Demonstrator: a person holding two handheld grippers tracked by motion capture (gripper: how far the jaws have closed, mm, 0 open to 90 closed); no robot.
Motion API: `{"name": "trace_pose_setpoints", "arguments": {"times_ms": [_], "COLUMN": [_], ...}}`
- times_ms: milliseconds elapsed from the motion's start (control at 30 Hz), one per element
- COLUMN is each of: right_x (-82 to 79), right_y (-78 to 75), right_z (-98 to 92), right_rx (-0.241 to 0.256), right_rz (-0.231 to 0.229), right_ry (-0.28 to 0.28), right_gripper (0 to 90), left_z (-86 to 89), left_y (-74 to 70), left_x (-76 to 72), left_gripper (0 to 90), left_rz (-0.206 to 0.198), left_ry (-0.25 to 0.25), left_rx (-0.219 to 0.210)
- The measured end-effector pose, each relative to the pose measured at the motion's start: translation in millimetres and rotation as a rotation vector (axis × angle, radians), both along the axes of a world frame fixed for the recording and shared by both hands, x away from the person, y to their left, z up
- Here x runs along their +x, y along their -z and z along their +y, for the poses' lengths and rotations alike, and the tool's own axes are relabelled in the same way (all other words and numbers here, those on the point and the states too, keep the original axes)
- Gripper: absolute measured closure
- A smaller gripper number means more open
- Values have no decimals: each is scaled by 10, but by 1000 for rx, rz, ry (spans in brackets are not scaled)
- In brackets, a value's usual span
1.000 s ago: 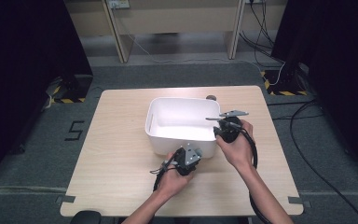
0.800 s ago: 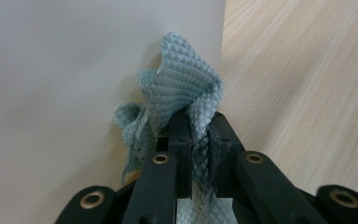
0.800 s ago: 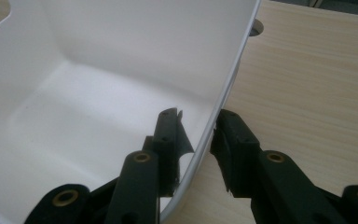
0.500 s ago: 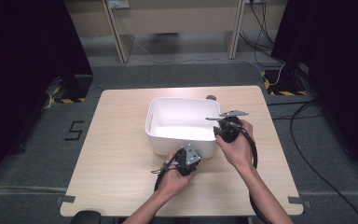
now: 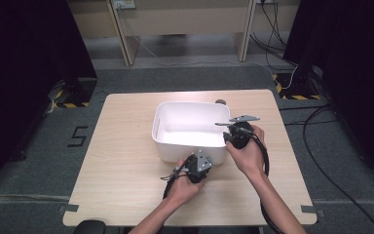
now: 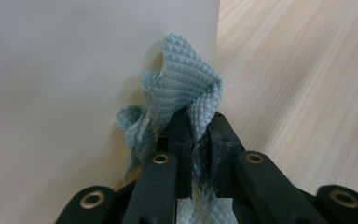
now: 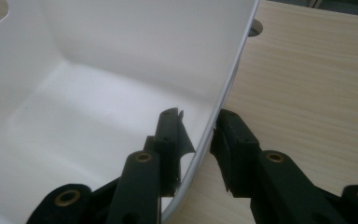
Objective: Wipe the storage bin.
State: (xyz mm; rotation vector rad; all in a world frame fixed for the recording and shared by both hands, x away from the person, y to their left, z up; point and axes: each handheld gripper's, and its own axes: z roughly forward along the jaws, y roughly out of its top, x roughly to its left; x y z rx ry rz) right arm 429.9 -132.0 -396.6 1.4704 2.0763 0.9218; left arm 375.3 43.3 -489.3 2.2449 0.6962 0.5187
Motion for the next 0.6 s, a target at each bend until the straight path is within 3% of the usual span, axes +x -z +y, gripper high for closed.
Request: {"name": "trace_pose_setpoints", "arguments": {"times_ms": [300, 600], "right_x": [3, 5], "right_y": [0, 1], "right_z": [-1, -2], "right_rx": [1, 2], "right_rz": [0, 1], "right_ry": [0, -1], "right_gripper": [714, 716], "left_z": [-31, -37], "left_y": [6, -42], "left_x": [4, -8], "left_gripper": [819, 820], "left_rz": [0, -4], "left_ry": [4, 0], "left_rx": [4, -29]}}
